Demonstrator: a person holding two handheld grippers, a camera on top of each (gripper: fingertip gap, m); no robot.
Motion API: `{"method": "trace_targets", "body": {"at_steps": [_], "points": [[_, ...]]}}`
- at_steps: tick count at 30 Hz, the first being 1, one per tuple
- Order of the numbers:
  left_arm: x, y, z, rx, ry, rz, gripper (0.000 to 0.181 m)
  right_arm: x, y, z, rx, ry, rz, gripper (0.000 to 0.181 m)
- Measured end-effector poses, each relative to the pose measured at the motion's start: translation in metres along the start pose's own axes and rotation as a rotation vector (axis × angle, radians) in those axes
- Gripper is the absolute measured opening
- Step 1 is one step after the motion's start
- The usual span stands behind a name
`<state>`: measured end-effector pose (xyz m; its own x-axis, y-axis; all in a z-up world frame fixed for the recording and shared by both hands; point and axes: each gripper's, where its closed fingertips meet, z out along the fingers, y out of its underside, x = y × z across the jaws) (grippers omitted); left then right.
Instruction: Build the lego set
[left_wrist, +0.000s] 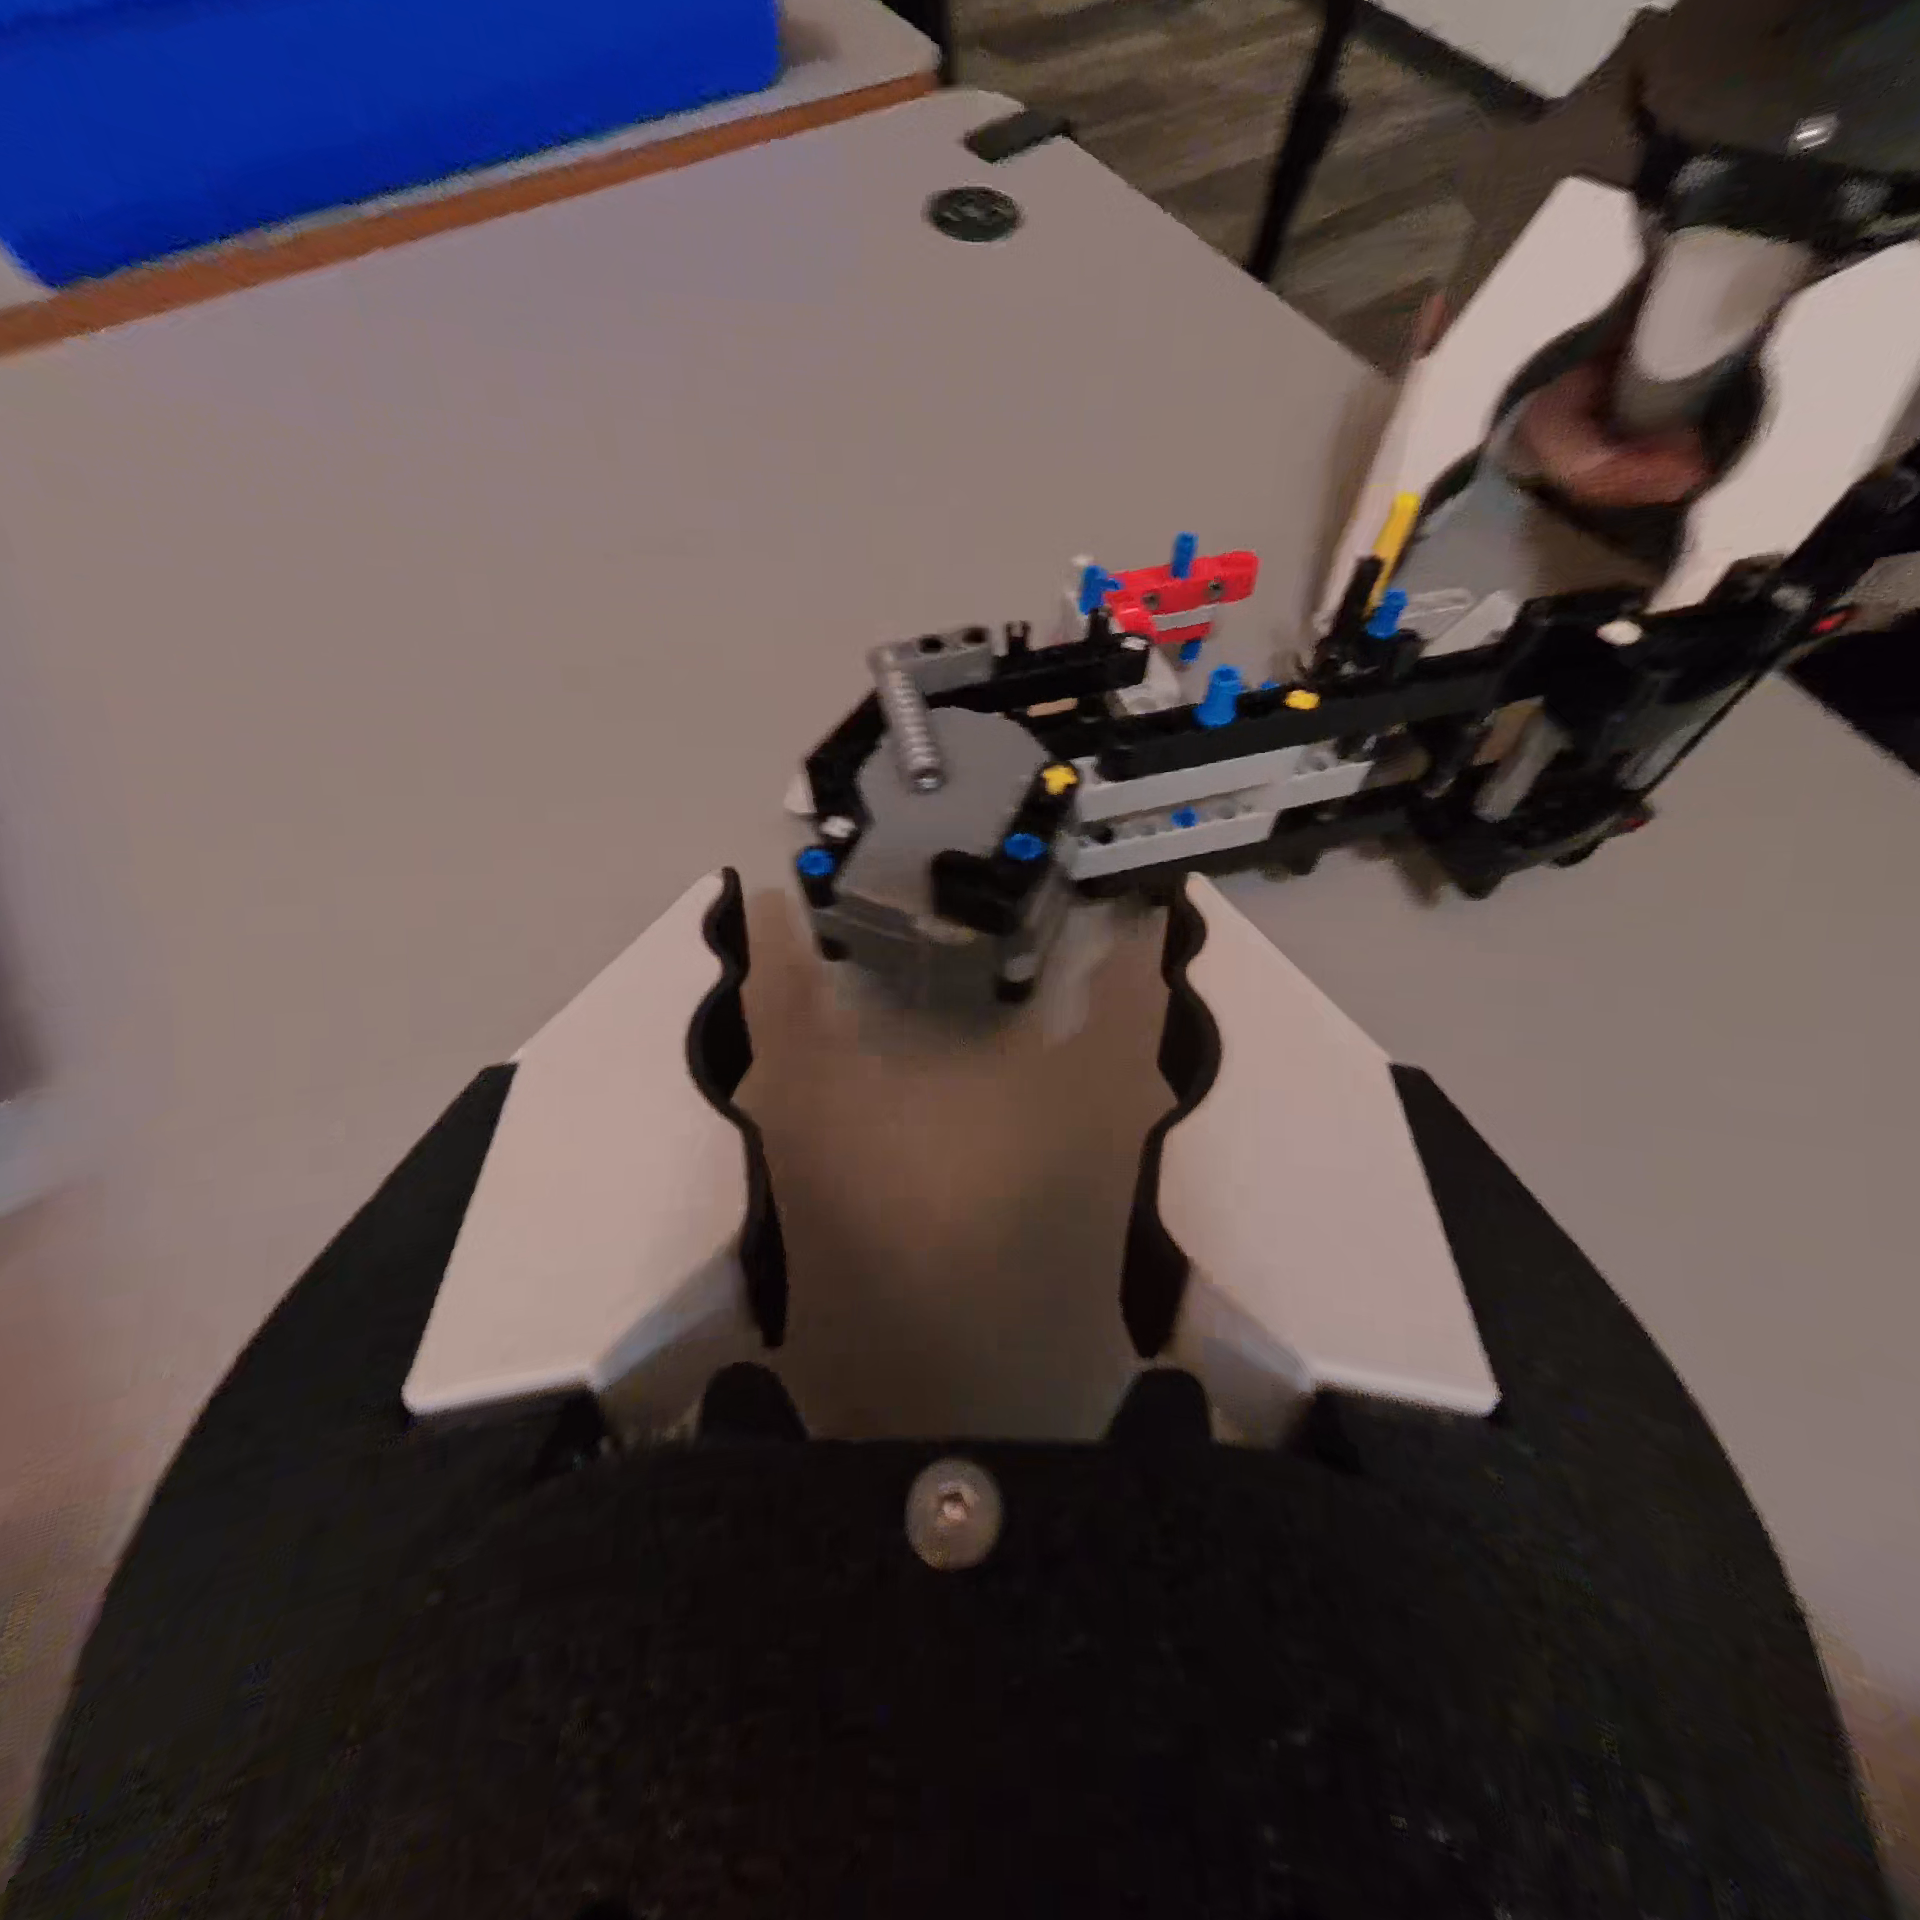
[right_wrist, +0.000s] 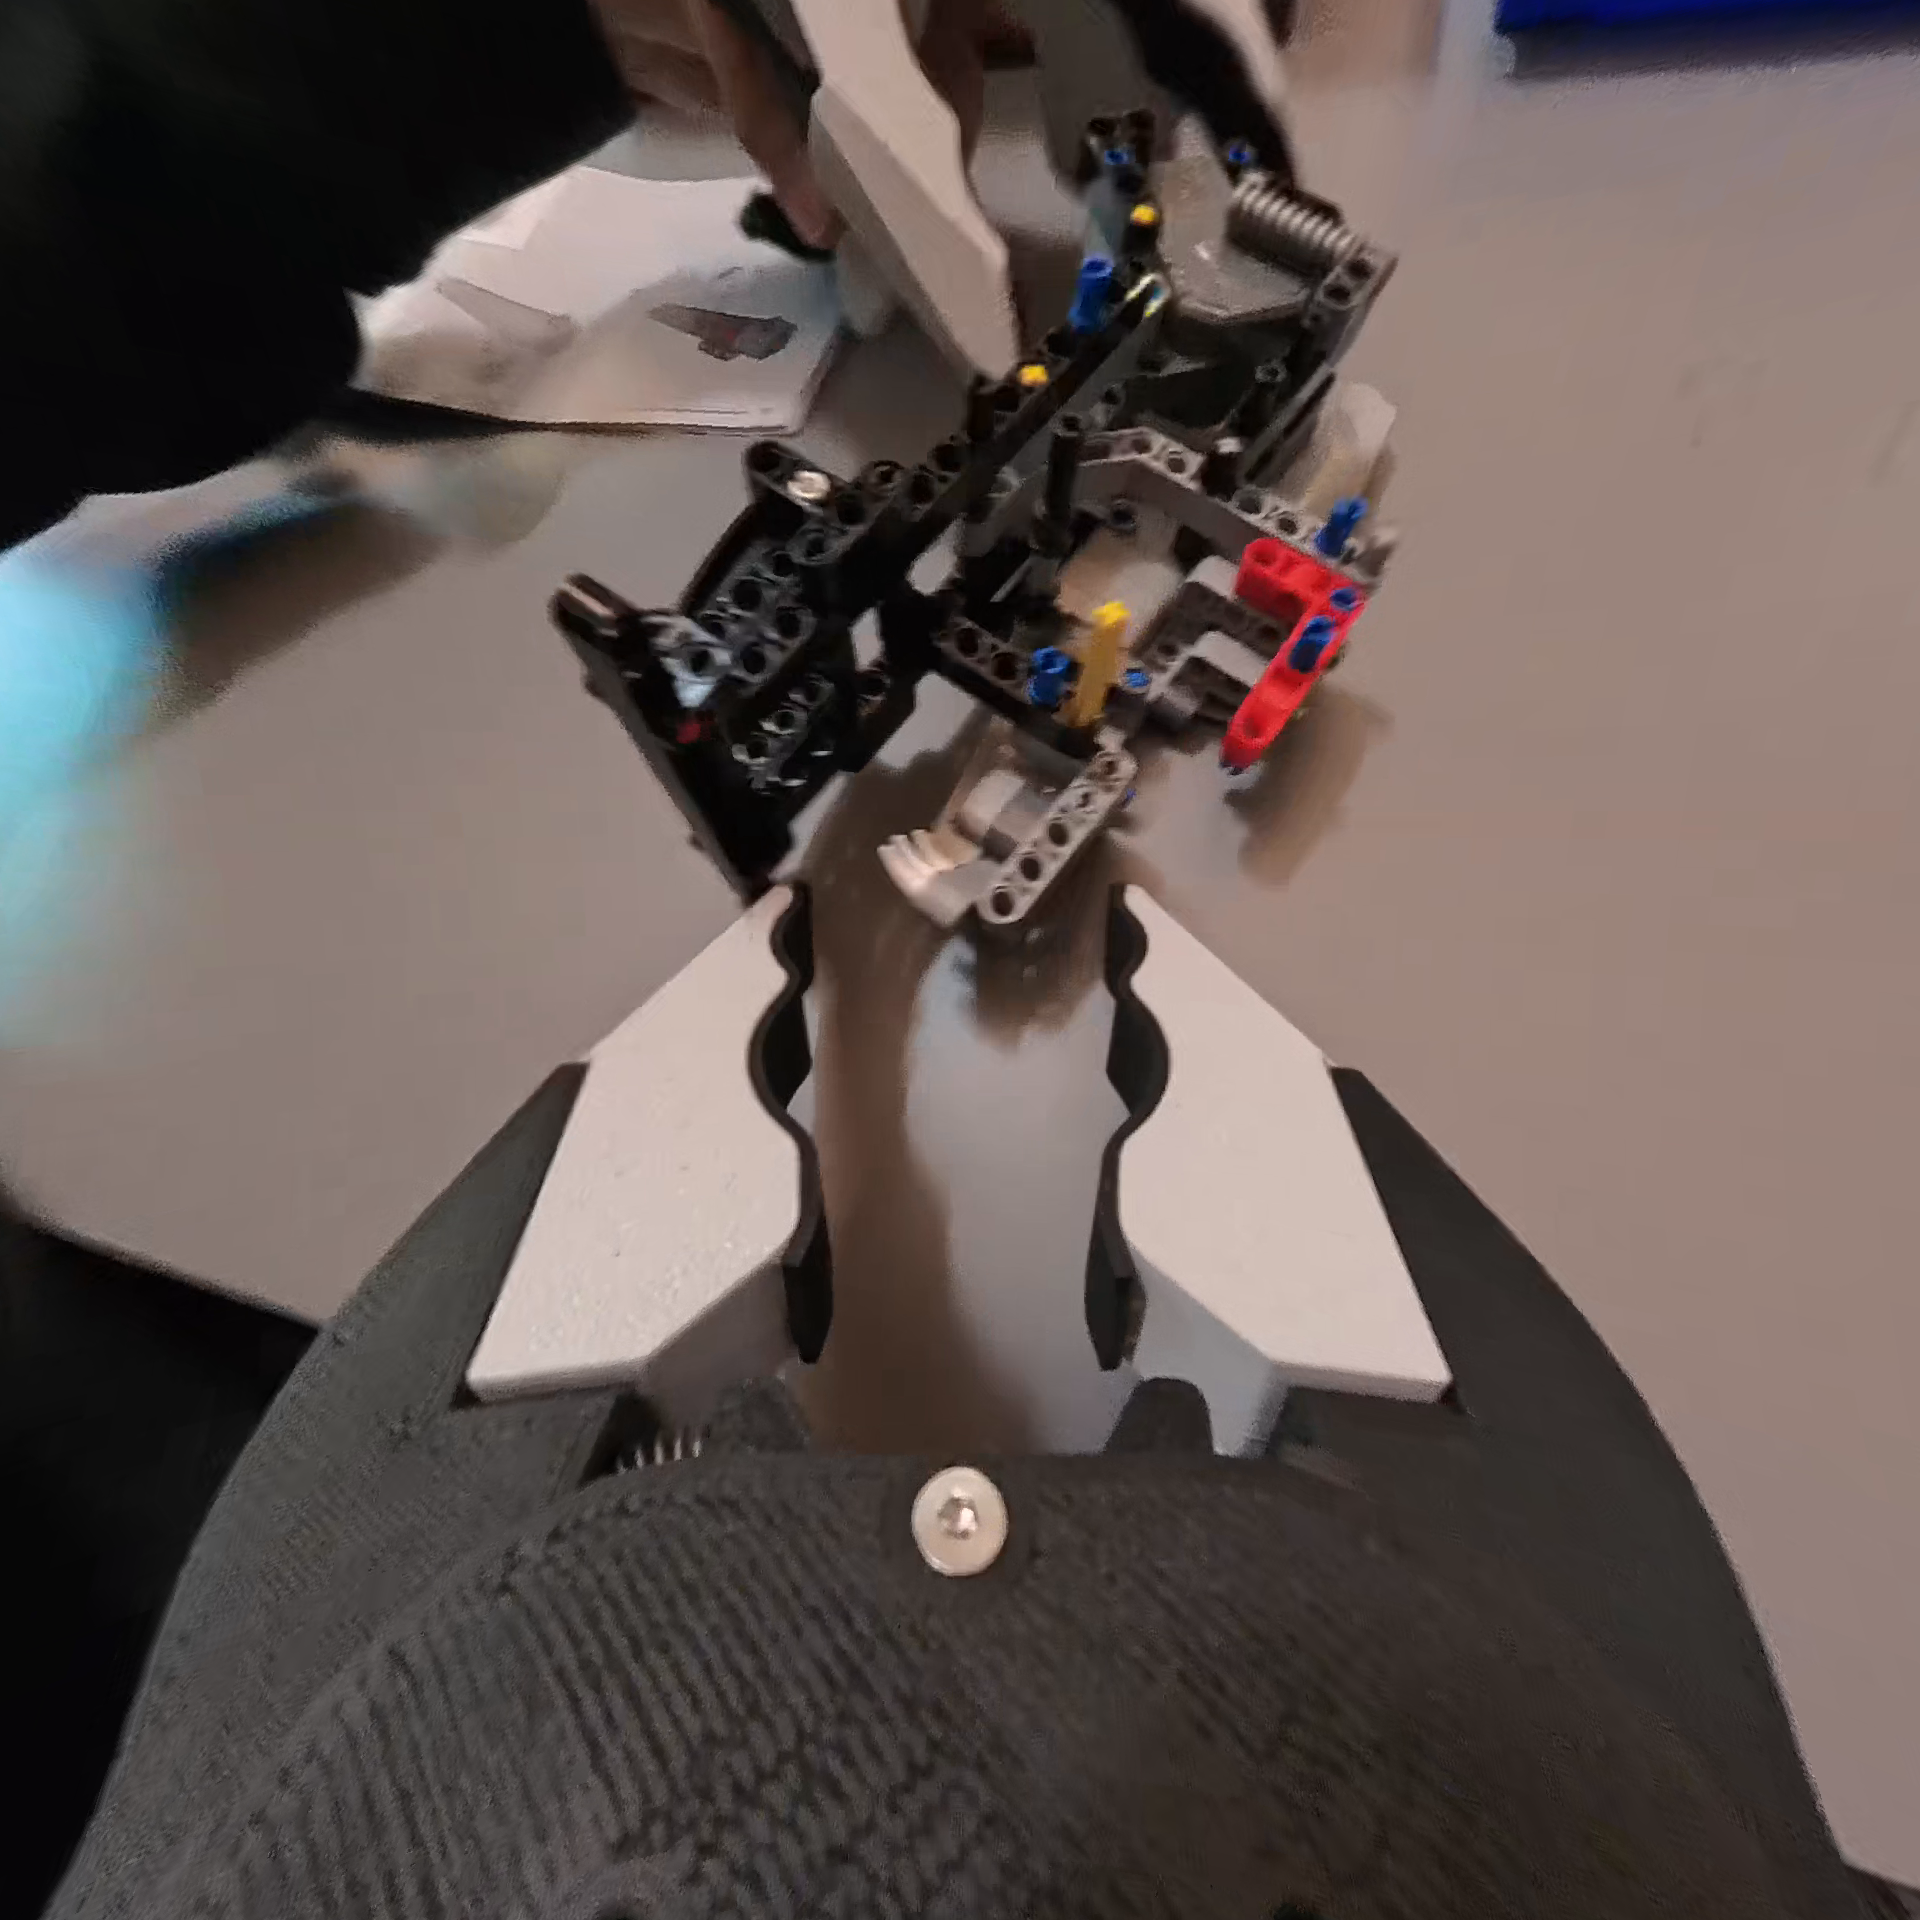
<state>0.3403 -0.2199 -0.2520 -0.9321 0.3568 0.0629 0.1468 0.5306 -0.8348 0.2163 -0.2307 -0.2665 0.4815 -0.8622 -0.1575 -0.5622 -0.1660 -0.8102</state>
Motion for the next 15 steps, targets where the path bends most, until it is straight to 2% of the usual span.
{"method": "trace_targets", "body": {"at_steps": [1,4,6,10,12,15], "points": [[0.006,0.002,0.005,-0.016,0.053,-0.015,0.073,0.006,0.0,0.002,-0.002,0.044,-0.01,0.049],[0.0,0.003,0.01,-0.029,0.038,-0.024,0.058,0.007,-0.001,0.006,-0.007,0.044,-0.058,0.035],[-0.004,0.003,0.007,-0.021,0.009,-0.03,0.048,0.012,-0.002,0.007,-0.003,0.081,-0.102,0.033],[-0.001,0.01,0.0,-0.047,-0.025,-0.1,0.048,0.011,-0.01,0.006,0.049,0.089,-0.146,0.031],[0.001,0.005,-0.011,-0.017,-0.056,-0.148,0.048,0.012,-0.029,-0.003,0.139,0.126,-0.173,0.031],[0.008,-0.02,-0.035,0.127,-0.091,-0.206,0.047,0.004,-0.076,-0.031,0.334,0.167,-0.216,0.031]]}}
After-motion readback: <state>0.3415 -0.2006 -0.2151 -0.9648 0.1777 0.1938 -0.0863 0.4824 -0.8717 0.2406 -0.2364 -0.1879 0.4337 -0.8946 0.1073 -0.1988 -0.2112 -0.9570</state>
